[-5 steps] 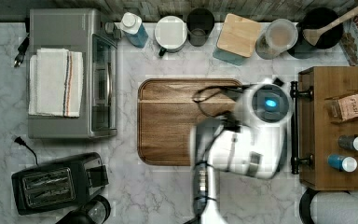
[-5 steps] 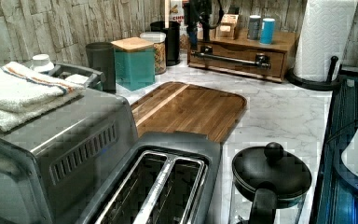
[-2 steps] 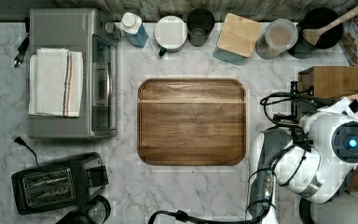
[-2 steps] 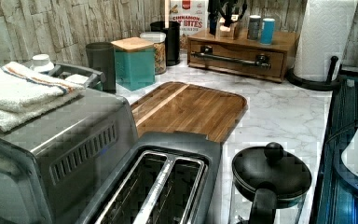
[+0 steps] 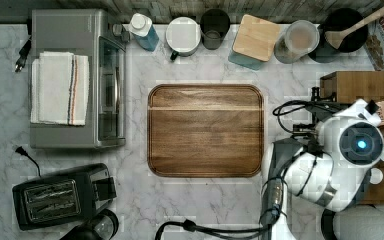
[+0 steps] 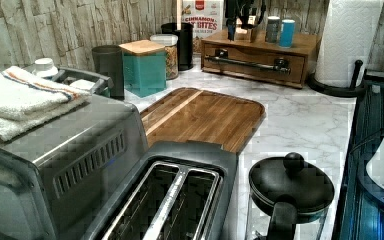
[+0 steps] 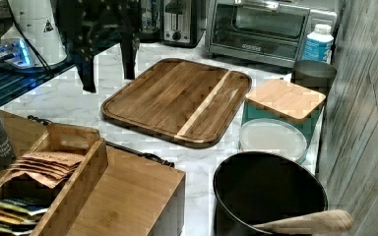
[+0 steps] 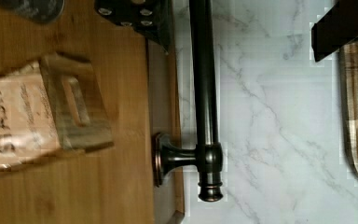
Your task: Open the drawer.
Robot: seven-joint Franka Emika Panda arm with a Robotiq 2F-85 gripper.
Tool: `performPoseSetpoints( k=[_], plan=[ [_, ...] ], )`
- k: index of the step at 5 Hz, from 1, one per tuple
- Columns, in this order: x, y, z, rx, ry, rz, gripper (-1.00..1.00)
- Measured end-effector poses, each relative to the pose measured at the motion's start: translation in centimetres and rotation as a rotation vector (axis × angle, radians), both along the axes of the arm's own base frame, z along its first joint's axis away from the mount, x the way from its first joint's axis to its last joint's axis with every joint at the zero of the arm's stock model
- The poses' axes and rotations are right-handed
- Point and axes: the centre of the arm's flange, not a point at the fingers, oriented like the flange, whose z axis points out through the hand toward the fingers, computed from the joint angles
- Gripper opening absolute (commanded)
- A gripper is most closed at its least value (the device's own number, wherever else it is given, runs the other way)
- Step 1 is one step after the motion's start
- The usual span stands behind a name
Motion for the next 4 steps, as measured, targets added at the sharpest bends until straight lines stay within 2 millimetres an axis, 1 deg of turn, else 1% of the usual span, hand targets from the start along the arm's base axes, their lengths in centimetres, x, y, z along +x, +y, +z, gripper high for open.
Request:
performPoseSetpoints(
  k=[1,2,3,4],
  plan=[
    [0.9,1.1,-3.3,-0.012,0.063,0.045,1.0],
    [1.0,1.6,-7.1,0.002,0.132,0.056,1.0],
    [0.3,1.3,-10.0,0.009,0.167,0.052,1.0],
    [-0.3,0.8,-10.4,-0.014,0.122,0.059,1.0]
  ],
)
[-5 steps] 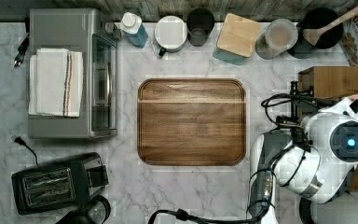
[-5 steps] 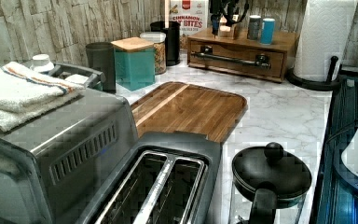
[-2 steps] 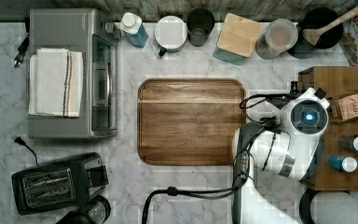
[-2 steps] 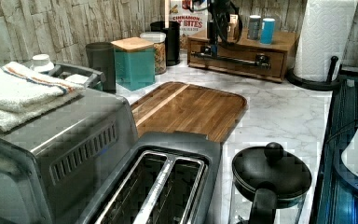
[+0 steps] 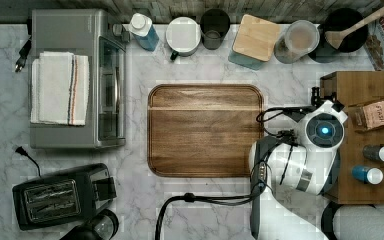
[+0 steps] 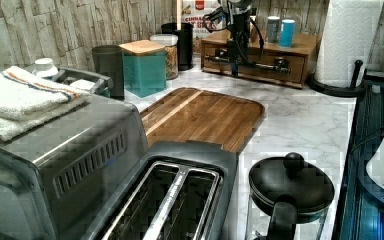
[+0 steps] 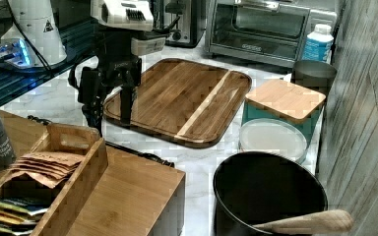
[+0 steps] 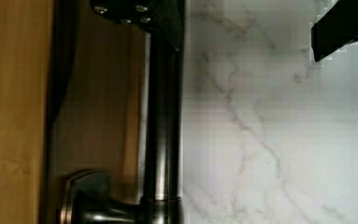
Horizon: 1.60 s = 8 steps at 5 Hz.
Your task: Open the drawer.
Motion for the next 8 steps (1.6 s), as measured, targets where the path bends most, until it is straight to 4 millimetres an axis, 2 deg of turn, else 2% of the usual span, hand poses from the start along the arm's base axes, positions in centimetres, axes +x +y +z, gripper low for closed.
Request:
performPoseSetpoints(
  k=[2,3,5,6,8],
  plan=[
    [-0.5,-0.1,1.5,-0.007,-0.054,-0.001,1.0],
    [-0.6,-0.4,1.5,-0.006,-0.061,-0.011,1.0],
    [-0.8,-1.0,0.1,-0.001,-0.019,-0.024,1.0],
    [-0.3,-1.6,0.3,-0.019,-0.106,-0.027,1.0],
    [-0.8,-2.2,-0.2,0.014,-0.103,-0.064,1.0]
  ],
)
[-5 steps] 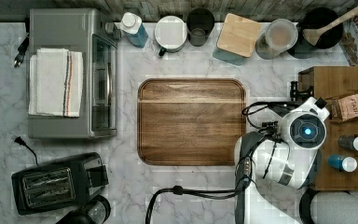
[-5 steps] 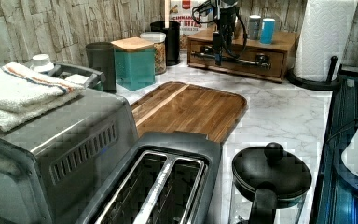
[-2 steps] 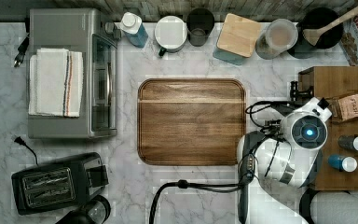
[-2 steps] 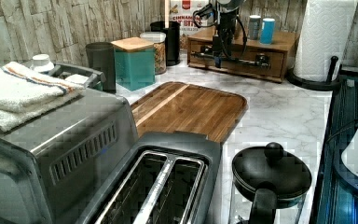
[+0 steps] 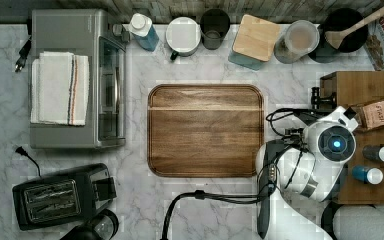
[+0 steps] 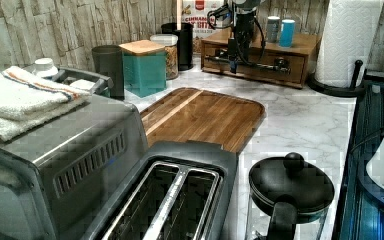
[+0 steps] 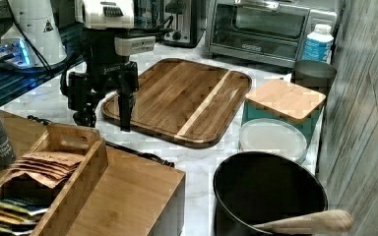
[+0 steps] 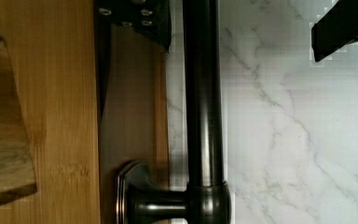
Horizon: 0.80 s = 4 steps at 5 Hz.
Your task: Open the drawer.
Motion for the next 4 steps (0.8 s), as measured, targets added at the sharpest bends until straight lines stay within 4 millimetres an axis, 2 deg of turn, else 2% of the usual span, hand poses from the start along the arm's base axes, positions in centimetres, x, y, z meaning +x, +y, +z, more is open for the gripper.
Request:
performPoseSetpoints(
  k=[2,3,4],
  plan=[
    [-0.2,-1.1,-0.9,-0.018,-0.046,-0.013,1.0],
    [-0.2,-0.9,-1.9,0.003,-0.038,-0.025,1.0],
    [-0.4,-0.4,-3.9,0.03,-0.009,-0.03,1.0]
  ],
)
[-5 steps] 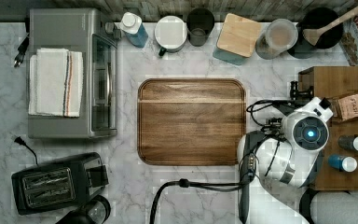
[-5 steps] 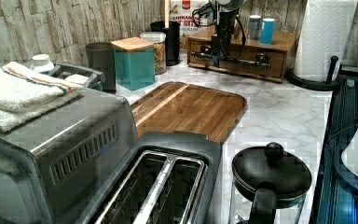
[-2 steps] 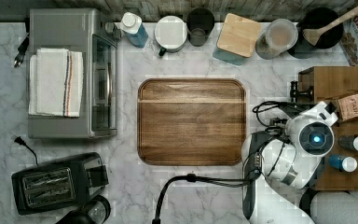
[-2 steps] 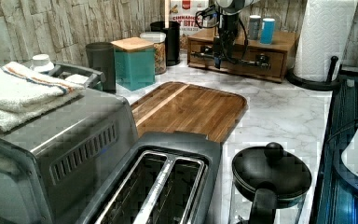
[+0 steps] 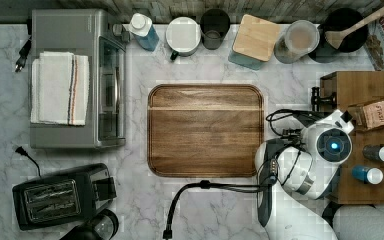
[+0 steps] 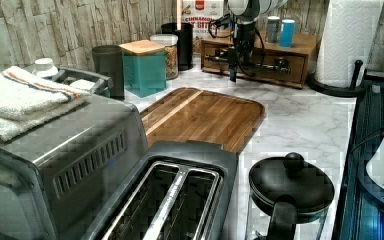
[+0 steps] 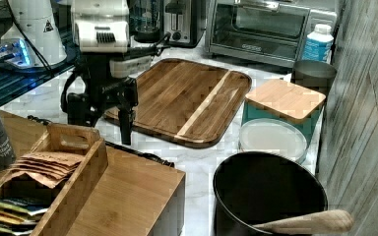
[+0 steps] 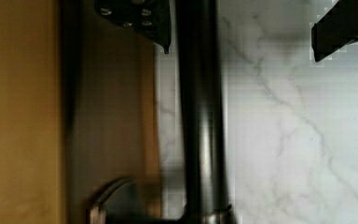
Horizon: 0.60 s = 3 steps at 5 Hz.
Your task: Open the drawer.
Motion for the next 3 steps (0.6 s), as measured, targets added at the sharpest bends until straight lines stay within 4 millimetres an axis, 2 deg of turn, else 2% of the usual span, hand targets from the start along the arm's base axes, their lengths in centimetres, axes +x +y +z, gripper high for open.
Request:
performPoseSetpoints(
  k=[3],
  plan=[
    [-0.34,0.06,0.7,0.012,0.001,-0.014,1.0]
  ],
)
